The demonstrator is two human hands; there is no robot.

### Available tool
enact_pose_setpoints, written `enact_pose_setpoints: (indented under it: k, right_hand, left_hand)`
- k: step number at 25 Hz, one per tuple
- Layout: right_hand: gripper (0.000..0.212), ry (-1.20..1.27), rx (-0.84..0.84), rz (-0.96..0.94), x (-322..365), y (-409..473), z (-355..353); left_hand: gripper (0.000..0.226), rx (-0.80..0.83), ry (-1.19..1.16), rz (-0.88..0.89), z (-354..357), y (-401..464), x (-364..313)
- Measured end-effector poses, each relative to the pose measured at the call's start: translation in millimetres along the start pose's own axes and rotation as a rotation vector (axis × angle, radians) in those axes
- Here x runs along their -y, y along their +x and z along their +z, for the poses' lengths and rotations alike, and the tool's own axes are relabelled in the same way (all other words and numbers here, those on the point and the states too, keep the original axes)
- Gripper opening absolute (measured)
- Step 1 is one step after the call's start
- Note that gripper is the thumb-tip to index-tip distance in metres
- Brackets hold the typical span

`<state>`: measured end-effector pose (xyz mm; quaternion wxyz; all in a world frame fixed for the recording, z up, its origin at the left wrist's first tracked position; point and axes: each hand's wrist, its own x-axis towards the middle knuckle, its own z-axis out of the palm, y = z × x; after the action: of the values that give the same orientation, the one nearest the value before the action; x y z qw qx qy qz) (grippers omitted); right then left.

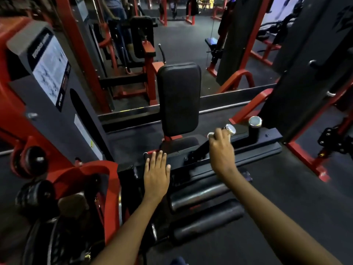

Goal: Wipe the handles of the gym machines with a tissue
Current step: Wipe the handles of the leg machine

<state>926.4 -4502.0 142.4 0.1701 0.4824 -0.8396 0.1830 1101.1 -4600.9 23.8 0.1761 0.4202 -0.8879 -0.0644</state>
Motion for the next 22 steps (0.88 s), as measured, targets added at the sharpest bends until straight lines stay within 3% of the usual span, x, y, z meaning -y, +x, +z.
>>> enact_pose_setpoints:
  k: [2, 3, 5, 7, 9, 11, 12, 16, 20, 22]
  right_hand:
    - [0.01, 0.039, 0.079, 0.018, 19, -7, 22]
    - [0.015, 0.063, 0.242, 0.007, 28, -10, 31]
    - [0.024, -0.019, 0.476, -0.209, 38, -19, 39]
    - [0.021, 0.031, 0.392, -0.25, 30, -15, 26]
    - [0.013, 0.129, 0.147, 0.02, 11, 1, 6]
    - [0.006, 0.039, -0.008, 0.035, -6, 13, -3]
    - [0.006, -0.023, 0.02, 0.01, -2, 15, -2]
    - [0.024, -0.025, 0.406, -0.112, 41, -10, 50]
    - [0.032, 0.131, 0.403, -0.327, 9, -33, 72]
    - [0.032, 0.149, 0.425, -0.334, -11, -46, 67]
  left_hand:
    - [0.052, 0.015, 0.007, 0.004, 3, 1, 1]
    - [0.052, 0.013, 0.018, 0.004, 4, 2, 2]
    - [0.052, -0.002, 0.024, 0.002, 4, 2, 2]
    - [0.052, -0.014, 0.034, -0.005, 4, 0, 1]
    - [0.051, -0.028, 0.039, -0.012, 5, 1, 0]
    - [0.051, -0.028, 0.028, -0.021, 5, 1, -1]
    - [0.052, -0.026, 0.028, -0.023, 5, 1, -1]
    - [0.053, -0.03, 0.049, -0.031, 7, 1, -1]
    - [0.053, -0.05, 0.056, -0.027, 7, -1, -1]
    - [0.053, -0.061, 0.047, -0.023, 7, -1, -1]
